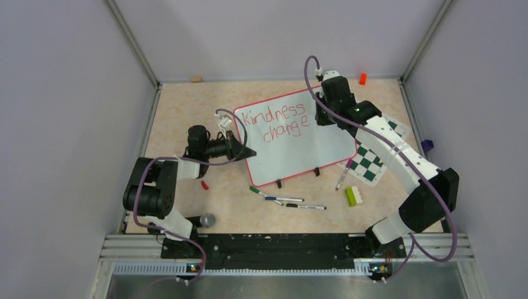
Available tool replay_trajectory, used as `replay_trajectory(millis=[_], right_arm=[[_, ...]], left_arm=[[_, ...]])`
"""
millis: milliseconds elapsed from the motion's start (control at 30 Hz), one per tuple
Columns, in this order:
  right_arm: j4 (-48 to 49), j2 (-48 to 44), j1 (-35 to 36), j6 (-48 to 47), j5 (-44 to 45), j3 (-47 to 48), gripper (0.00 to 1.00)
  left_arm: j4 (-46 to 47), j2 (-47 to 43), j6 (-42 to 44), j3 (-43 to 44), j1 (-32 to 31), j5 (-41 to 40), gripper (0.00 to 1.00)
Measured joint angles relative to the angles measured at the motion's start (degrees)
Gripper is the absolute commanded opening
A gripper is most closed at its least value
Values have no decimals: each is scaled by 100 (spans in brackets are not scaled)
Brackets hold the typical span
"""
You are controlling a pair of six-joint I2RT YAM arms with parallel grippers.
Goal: Write a sentence on the whiteboard
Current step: Open the sentence on the whiteboard.
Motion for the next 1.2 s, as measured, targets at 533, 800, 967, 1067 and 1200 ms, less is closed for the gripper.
replay_trajectory(millis=[533, 800, 967, 1067, 1200], right_arm=[[9, 151, -55, -22, -306, 31, 0], [15, 138, -57, -28, -516, -13, 0], [-39, 79, -59, -24, -378, -140, 0], [-68, 66, -61, -20, -249, -175, 0], [-103, 44, -98, -20, -160, -221, 0]], left_arm=[[-4, 2, -11, 0, 0, -2, 0], [-4, 2, -11, 0, 0, -2, 0], [-2, 0, -11, 2, 0, -2, 0], [-2, 2, -11, 0, 0, -2, 0], [-2, 0, -11, 2, 0, -2, 0]])
